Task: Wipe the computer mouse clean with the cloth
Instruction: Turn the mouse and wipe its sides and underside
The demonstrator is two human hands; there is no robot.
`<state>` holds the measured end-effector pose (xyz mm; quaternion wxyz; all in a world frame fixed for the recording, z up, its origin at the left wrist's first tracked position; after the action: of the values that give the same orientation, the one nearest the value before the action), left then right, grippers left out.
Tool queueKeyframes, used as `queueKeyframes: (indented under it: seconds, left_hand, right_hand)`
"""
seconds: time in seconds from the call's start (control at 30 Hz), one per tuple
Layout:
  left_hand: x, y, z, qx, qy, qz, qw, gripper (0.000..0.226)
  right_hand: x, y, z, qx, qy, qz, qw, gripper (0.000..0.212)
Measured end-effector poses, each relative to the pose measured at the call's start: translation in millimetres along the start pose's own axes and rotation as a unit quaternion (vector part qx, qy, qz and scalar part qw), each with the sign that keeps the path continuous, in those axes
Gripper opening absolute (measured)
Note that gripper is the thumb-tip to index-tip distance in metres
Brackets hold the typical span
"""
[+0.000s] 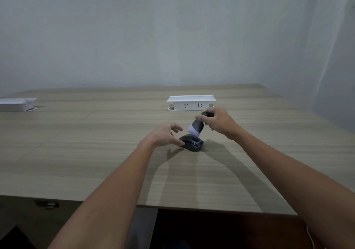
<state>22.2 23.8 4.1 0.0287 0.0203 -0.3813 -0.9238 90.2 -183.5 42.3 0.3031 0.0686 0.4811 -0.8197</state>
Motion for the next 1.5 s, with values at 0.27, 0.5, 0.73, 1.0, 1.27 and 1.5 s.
queueKeyframes:
  seconds: [0.27,0.5,0.73,1.0,1.27,1.5]
  left_hand:
    - [-15,-1,-15,-0.004,-0.105,-0.011,0.994,0.084]
    - [-22,-5,-15,-0.025,-0.085,-0.043,0.995,0.060]
    - [-21,-7,-18,-0.008,-0.065,-0.050,0.997,0.046]
    - [-27,-11,-21,-0.014,-0.051,-0.032,0.998,0.064]
    - [-27,-10,-24,-0.025,-0.038,-0.033,0.998,0.064]
    - [-26,-13,-25,-0.018,-0.033,-0.043,0.998,0.060]
  right_hand:
    - [4,-9,3,0.147,0.000,0.064,0.987,0.018]
    - [4,-12,-7,0.152,-0.024,0.076,0.985,0.016]
    - [3,-14,-15,0.130,-0.051,0.065,0.988,0.023]
    - [-3,-16,-5,0.164,-0.037,0.074,0.983,0.029]
    - [1,-6,2,0.168,-0.009,0.059,0.984,0.017]
    - [0,11,-1,0.180,-0.012,0.027,0.983,0.025]
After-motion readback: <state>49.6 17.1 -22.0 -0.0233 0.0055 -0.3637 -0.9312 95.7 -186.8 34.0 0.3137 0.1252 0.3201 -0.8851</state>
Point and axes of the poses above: each hand's wrist, its own x-axis away from the middle knuckle, its own z-axis out of the back of the hand, y = z × x, the point moved 3 cm from there along -x, towards the middle knuckle, and after that the axes turned 1 degree about z, right-handed, at the moved point
